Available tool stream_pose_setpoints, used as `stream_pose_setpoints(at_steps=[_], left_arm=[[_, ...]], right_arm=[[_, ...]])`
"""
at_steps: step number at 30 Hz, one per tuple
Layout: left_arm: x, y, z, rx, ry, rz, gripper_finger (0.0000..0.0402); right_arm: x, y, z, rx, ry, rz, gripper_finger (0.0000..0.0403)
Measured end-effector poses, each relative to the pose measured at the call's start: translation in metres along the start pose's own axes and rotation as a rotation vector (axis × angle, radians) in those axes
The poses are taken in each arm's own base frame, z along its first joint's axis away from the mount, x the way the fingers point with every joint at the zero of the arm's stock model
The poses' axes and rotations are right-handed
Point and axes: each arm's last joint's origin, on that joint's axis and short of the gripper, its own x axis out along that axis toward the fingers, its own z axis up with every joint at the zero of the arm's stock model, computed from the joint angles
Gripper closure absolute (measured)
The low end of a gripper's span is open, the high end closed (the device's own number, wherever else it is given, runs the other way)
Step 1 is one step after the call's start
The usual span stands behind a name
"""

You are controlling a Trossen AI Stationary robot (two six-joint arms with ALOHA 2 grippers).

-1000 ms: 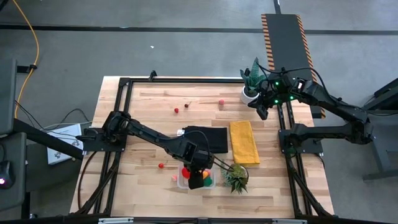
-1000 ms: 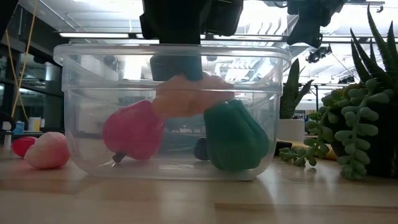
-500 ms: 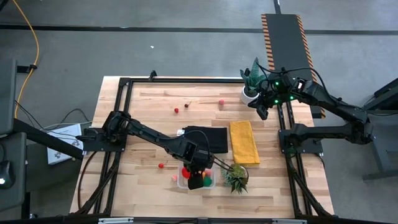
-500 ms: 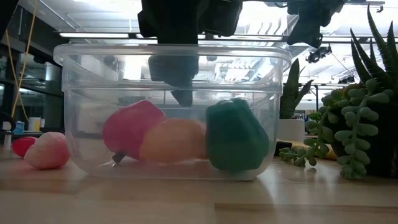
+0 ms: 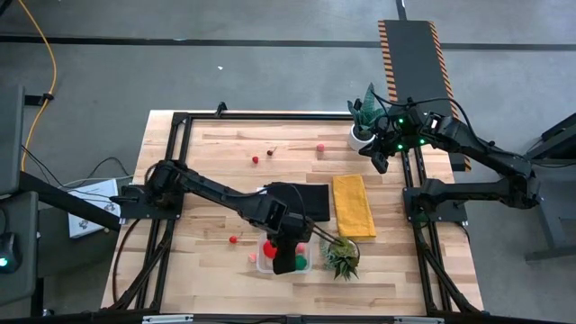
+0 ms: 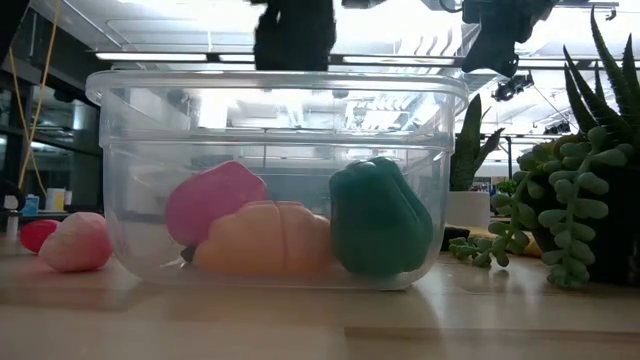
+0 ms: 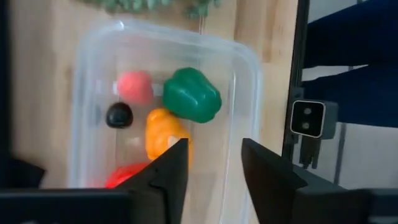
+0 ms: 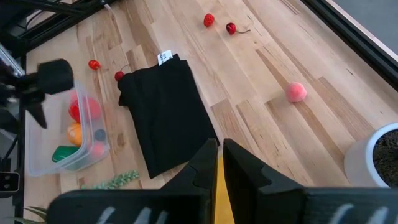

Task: Pick and placing Produce into tupperware
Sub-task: Put the top peach into the transparent bin

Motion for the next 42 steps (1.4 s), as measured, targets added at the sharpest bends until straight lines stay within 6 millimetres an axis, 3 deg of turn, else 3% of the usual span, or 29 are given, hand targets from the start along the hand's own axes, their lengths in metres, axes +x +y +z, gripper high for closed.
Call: stream_pose_setpoints(at_steps=[7, 15, 27, 32, 42], left_arm=[[-0.032, 0.01, 0.012, -0.002, 0.016, 0.07, 0.0336], [-0.055, 0.026, 0.016, -0.045, 0.073, 0.114, 0.0395], [-0.101, 0.041, 0.024, -0.083, 0.072, 0.223, 0.0398], [-0.138, 0.053, 0.018, -0.121, 0.097, 0.356, 0.0398], [-0.239, 0.057, -0.018, -0.173, -0.222, 0.505, 0.04]], right_arm=[[0.0, 0.0, 0.0, 0.0, 0.0, 0.0, 0.0386], [0.0, 0.0, 0.0, -0.011, 0.0, 0.0, 0.0386], [0.0, 0.001, 0.0, -0.028, -0.004, 0.026, 0.0386], [0.0, 0.002, 0.003, -0.032, -0.032, 0.052, 0.0386], [0.013, 0.008, 0.022, -0.054, -0.146, 0.096, 0.0386]])
